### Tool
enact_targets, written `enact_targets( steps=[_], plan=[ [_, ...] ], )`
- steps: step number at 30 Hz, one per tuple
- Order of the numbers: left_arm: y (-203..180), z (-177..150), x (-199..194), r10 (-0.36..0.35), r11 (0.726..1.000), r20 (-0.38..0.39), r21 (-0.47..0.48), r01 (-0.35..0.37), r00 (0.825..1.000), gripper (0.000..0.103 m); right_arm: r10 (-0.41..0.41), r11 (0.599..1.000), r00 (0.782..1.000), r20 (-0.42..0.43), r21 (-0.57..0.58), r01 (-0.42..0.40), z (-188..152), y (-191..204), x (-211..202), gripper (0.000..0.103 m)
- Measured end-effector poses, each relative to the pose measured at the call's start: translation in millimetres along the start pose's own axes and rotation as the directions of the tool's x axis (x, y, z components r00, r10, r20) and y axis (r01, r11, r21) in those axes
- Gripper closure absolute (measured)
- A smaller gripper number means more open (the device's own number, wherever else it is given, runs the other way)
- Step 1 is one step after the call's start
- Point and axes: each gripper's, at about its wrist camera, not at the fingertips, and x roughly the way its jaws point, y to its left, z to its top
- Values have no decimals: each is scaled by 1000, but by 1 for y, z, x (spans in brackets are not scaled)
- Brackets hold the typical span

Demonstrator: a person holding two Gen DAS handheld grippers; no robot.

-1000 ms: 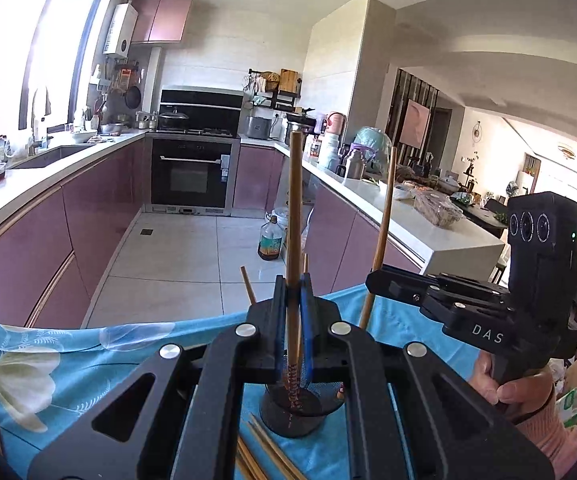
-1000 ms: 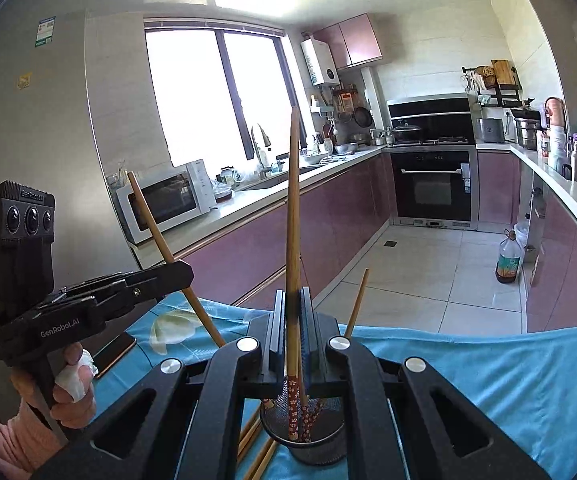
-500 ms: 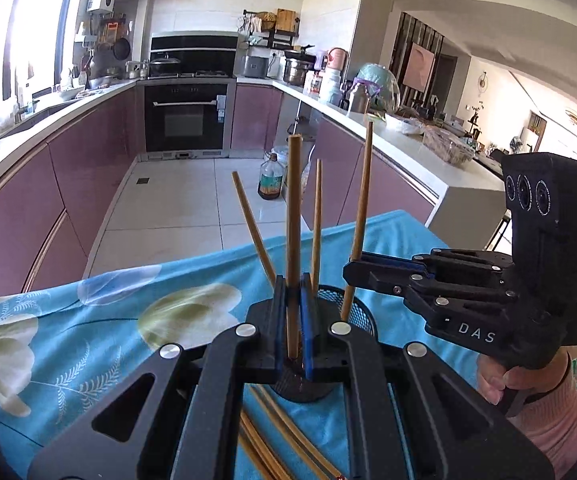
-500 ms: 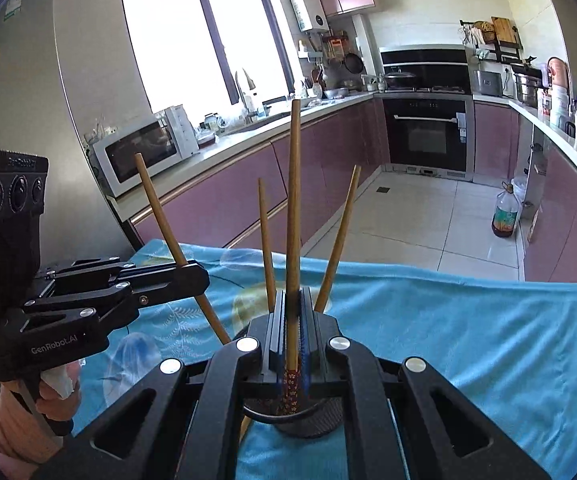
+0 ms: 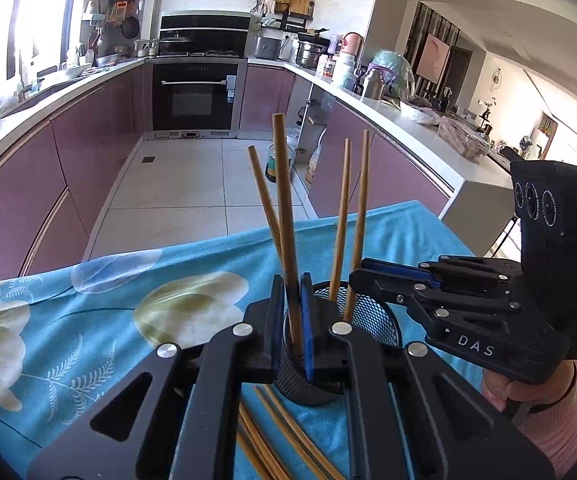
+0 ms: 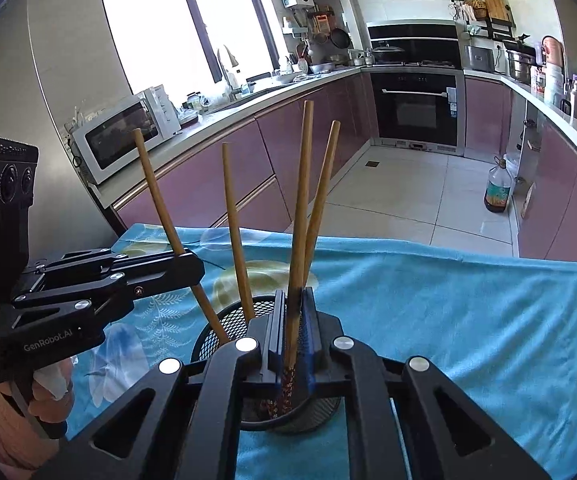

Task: Organize utensils
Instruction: 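Raise the chopstick upright with the right gripper and release it into the mesh cup, then move the right gripper back to the pile and grasp another chopstick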

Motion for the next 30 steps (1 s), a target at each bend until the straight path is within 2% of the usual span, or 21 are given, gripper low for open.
enact_targets(
  steps=[1,4,6,12,14,16,18,23,25,30],
  plan=[
    [1,0,3,10,1000,-3,-4,-10,1000,83,-1,1000,1000,4,7,1,0,-1,0,93],
    [8,-4,4,25,999,3,-21,-25,1000,82,6,1000,1000,19,11,-6,-3,-2,-4,86],
    [12,-7,0,40,999,18,-33,-40,999,82,3,1000,999,32,11,-3,-6,-2,-8,77],
    [14,-24,-27,93,995,93,-26,-91,991,71,19,1000,997,74,-7,-18,-17,7,-28,70],
    [15,-32,-38,112,994,112,-23,-110,987,67,36,999,995,90,-22,-34,-21,12,-35,67],
    [16,-40,-50,120,993,123,-22,-118,985,59,57,998,993,104,-39,-53,-28,19,-44,65],
    [17,-52,-58,130,992,127,-16,-129,983,57,97,994,990,101,-52,-92,-36,25,-50,63],
    [17,-88,-64,157,987,81,12,-158,984,56,136,987,989,59,-100,-129,-61,43,-55,63],
    [18,-104,-63,156,987,47,19,-157,987,56,113,988,993,25,-110,-109,-73,47,-48,63],
    [17,-137,-51,143,990,-44,26,-142,989,56,112,991,992,-65,-63,-117,-94,46,-24,63]
  ],
)
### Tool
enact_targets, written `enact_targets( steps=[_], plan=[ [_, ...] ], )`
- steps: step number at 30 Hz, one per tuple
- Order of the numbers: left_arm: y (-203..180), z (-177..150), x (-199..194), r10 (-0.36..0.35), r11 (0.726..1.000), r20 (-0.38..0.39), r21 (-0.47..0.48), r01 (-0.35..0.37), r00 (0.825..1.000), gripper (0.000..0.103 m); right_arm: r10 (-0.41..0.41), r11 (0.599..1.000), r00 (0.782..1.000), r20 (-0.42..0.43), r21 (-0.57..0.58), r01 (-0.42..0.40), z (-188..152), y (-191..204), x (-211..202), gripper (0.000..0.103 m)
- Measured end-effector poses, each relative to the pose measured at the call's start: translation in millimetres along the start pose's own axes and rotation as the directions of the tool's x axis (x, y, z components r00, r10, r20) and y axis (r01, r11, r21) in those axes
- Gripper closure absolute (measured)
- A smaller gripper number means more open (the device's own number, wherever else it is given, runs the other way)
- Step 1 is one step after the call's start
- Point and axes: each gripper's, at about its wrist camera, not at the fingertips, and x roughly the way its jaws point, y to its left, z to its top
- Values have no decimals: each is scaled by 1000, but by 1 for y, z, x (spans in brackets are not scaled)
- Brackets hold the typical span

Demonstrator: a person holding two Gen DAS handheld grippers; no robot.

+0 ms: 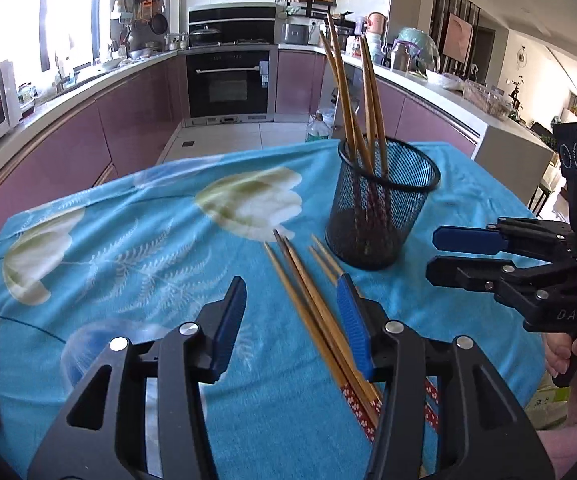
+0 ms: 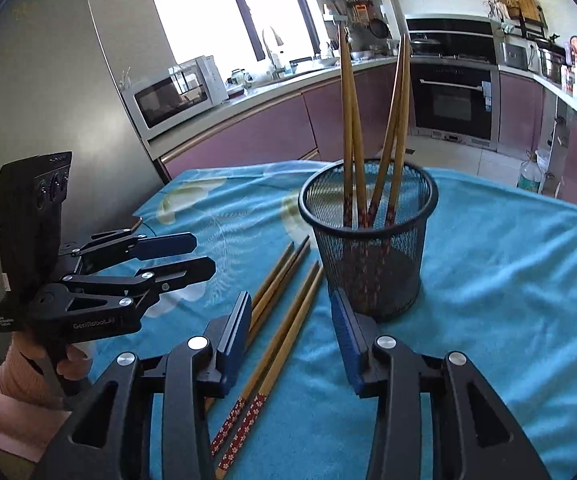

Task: Organize utensils
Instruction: 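Move the right gripper back to the pile and grasp another chopstick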

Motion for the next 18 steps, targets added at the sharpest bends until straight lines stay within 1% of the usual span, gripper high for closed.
enact_targets(
  steps=[5,8,12,18],
  plan=[
    [-6,-23,15,-12,1000,-66,-3,12,998,56,-3,1000,999,-54,23,4,-17,2,17,63],
    [-8,-29,20,-21,1000,-85,-11,20,996,56,-6,1000,997,-74,27,8,-25,5,22,63],
    [-10,-36,26,-20,1000,-104,-10,20,994,56,-14,999,996,-92,29,17,-30,9,28,63],
    [-9,-36,33,-22,1000,-126,-22,19,992,57,-22,999,994,-103,32,26,-32,10,32,64]
  ],
)
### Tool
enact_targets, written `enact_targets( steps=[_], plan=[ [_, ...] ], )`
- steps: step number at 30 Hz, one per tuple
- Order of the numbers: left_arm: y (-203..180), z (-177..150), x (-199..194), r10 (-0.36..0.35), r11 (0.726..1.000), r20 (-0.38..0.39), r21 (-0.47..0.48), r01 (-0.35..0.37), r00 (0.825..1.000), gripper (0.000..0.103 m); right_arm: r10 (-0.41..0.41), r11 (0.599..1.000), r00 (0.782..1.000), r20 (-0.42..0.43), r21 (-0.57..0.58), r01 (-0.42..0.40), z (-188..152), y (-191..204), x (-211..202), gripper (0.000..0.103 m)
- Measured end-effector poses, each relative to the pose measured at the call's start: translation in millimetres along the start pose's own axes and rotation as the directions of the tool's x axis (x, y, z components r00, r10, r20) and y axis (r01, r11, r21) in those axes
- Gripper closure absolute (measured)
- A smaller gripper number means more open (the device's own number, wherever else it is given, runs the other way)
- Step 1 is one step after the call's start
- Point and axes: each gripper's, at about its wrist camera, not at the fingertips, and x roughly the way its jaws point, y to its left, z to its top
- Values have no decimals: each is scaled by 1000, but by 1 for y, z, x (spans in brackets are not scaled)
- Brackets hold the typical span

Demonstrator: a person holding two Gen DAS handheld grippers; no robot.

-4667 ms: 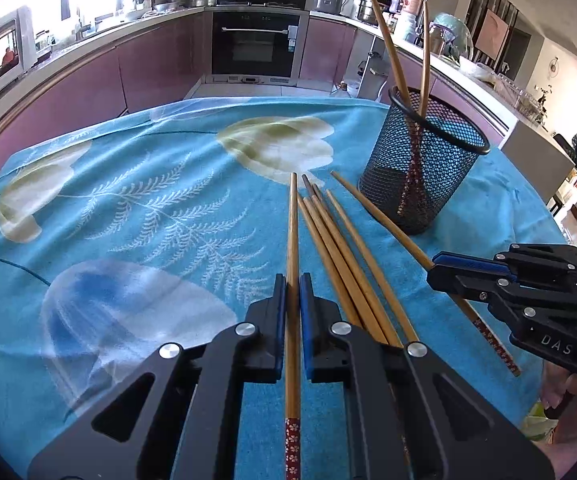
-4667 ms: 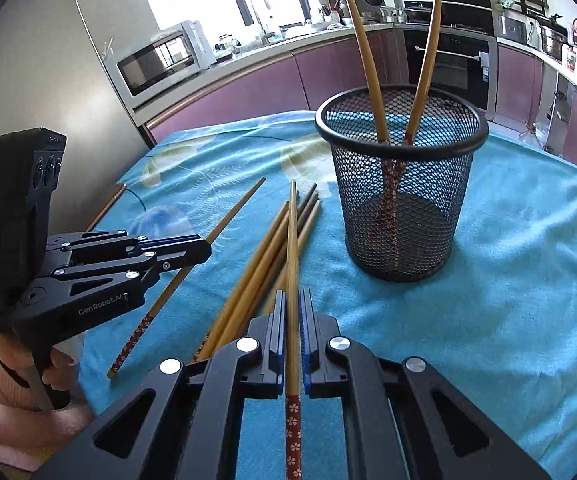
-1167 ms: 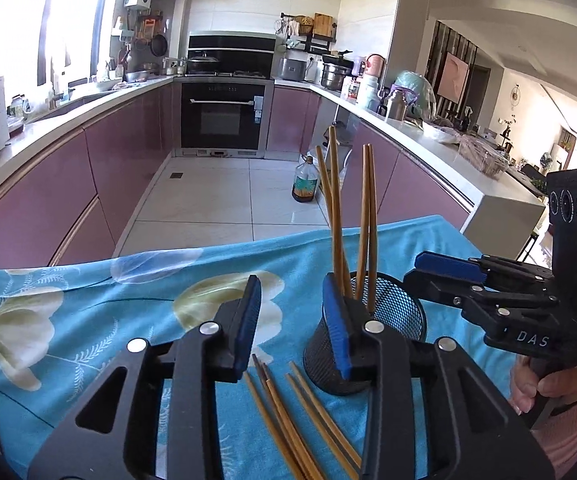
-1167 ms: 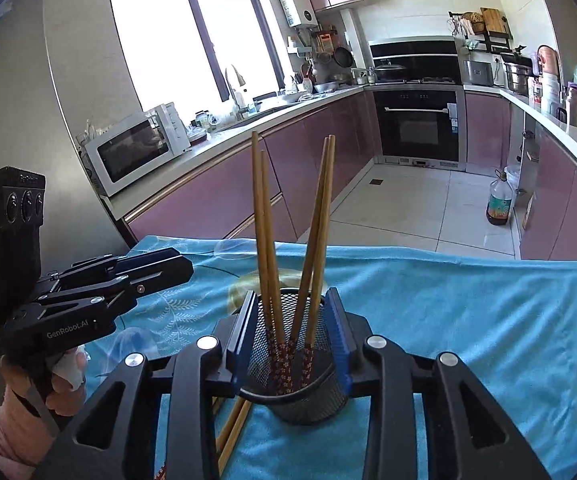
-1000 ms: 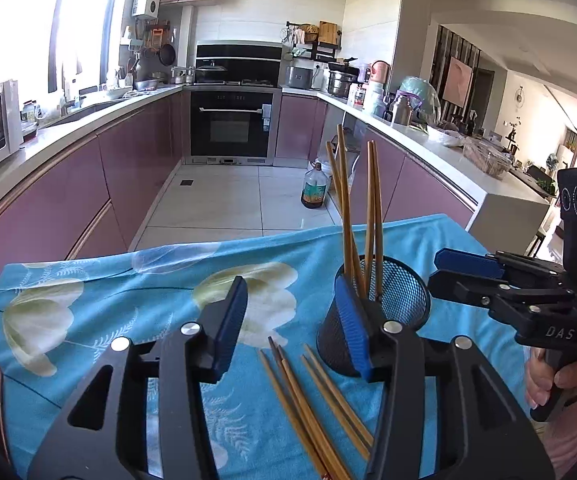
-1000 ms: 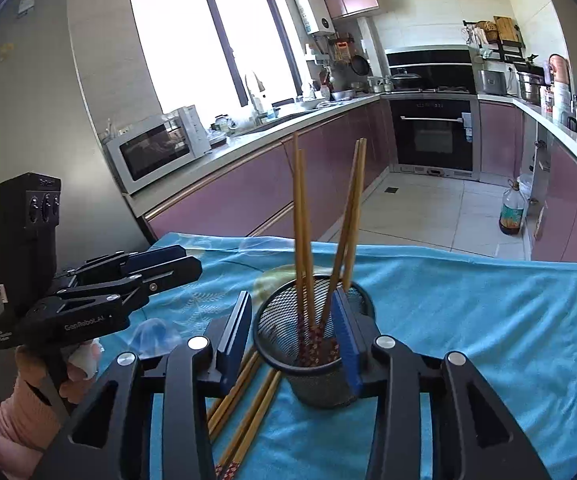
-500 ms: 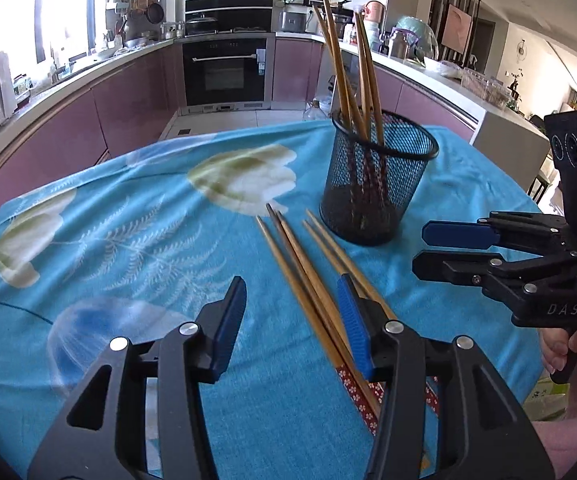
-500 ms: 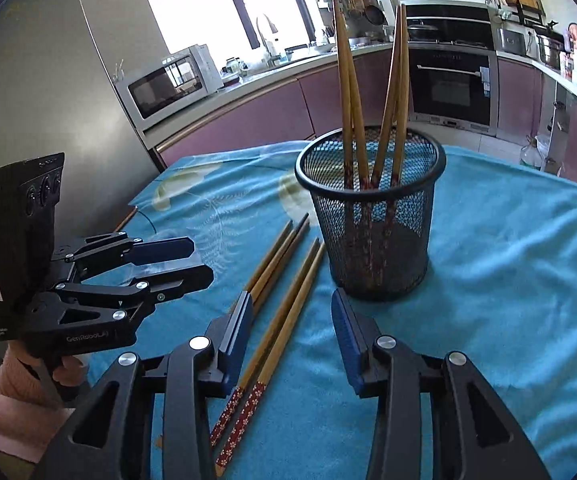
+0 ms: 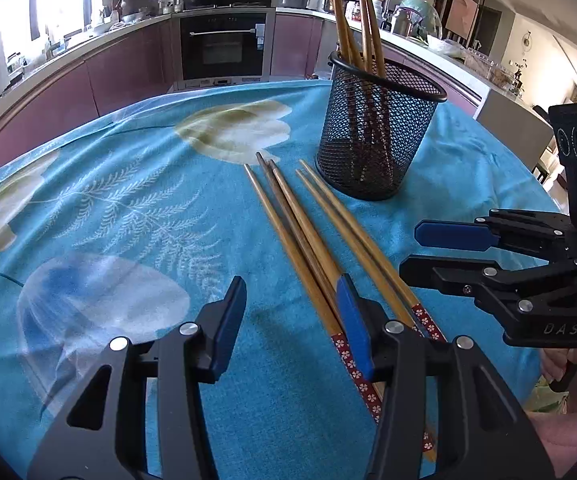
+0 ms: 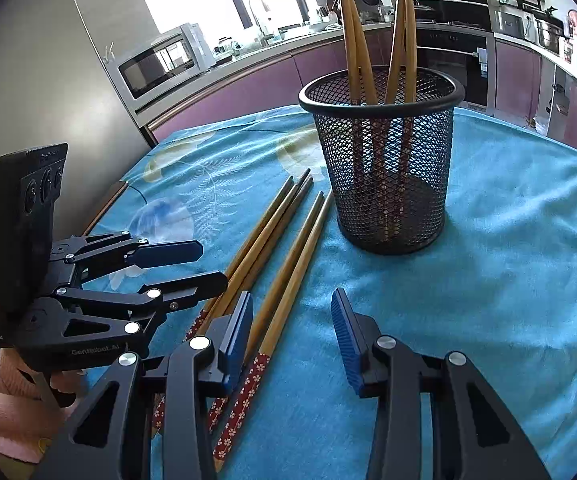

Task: Organize utensils
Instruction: 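Move the right gripper back to the pile and grasp another chopstick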

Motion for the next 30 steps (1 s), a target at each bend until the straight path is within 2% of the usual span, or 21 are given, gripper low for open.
enact_targets(
  steps=[7,12,17,20,26,28,30],
  plan=[
    [2,0,3,0,1000,-8,-4,0,1000,58,-19,1000,1000,-8,-9,19,-1,1,2,64],
    [3,-1,3,-4,1000,-11,-9,4,1000,58,-37,999,999,-19,-19,37,0,4,8,70],
    [2,0,3,-4,1000,-12,-2,4,1000,60,-65,997,998,-28,-42,63,-1,8,13,72],
    [2,1,3,3,1000,-14,1,-3,1000,66,-79,996,996,-33,-54,78,0,10,15,74],
    [3,0,5,16,1000,-30,7,-16,999,73,-112,992,993,-46,-65,109,0,8,15,86],
    [4,-1,6,28,1000,-37,6,-28,999,78,-114,992,992,-49,-62,111,0,6,15,87],
    [6,0,6,24,1000,-39,0,-24,999,78,-115,992,992,-50,-63,112,-1,4,14,87]
  ],
)
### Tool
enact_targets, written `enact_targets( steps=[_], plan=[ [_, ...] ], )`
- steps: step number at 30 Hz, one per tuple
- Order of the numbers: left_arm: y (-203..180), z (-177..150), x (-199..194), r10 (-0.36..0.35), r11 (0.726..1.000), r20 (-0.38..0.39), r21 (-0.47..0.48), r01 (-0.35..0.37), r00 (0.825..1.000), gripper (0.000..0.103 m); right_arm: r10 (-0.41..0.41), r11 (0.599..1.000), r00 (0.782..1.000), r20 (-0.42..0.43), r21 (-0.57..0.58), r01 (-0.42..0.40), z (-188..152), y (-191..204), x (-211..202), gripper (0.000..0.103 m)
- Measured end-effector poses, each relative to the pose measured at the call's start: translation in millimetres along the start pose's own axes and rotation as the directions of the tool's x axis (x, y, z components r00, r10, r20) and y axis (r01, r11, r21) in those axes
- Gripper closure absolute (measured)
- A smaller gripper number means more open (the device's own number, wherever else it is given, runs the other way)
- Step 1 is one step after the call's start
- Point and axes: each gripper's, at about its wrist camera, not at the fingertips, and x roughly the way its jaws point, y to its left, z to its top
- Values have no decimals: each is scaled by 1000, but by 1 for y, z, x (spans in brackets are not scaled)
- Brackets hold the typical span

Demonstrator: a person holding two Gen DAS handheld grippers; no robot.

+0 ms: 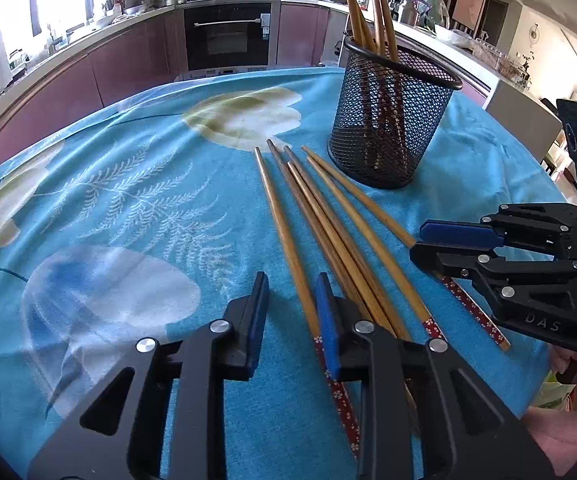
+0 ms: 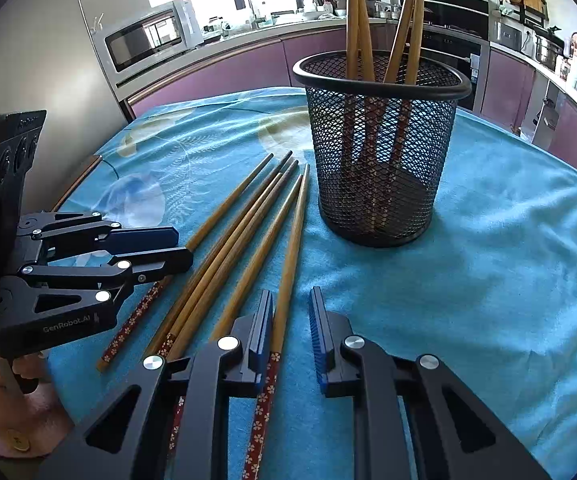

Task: Organize utensils
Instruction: 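Move the right gripper back to the pile and grasp another chopstick, then lift the chopstick upright with the right gripper over the mesh cup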

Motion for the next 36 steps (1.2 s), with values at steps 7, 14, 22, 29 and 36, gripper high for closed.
enact_targets(
  steps=[7,14,22,29,36],
  plan=[
    [1,6,2,22,1000,4,3,-22,1000,78,-12,1000,1000,-1,-7,12,5,1,4,87],
    [3,18,9,32,999,0,0,-32,999,78,-30,999,1000,-2,-23,30,12,6,11,87],
    [2,26,20,42,999,-7,-5,-42,999,87,-51,997,999,1,-50,51,18,8,17,88],
    [2,28,21,60,997,-3,-45,-60,998,95,-17,1000,1000,7,-3,17,16,-1,14,97],
    [7,25,13,43,996,11,-76,-42,999,95,14,1000,1000,22,18,-14,12,-5,2,97]
  ],
)
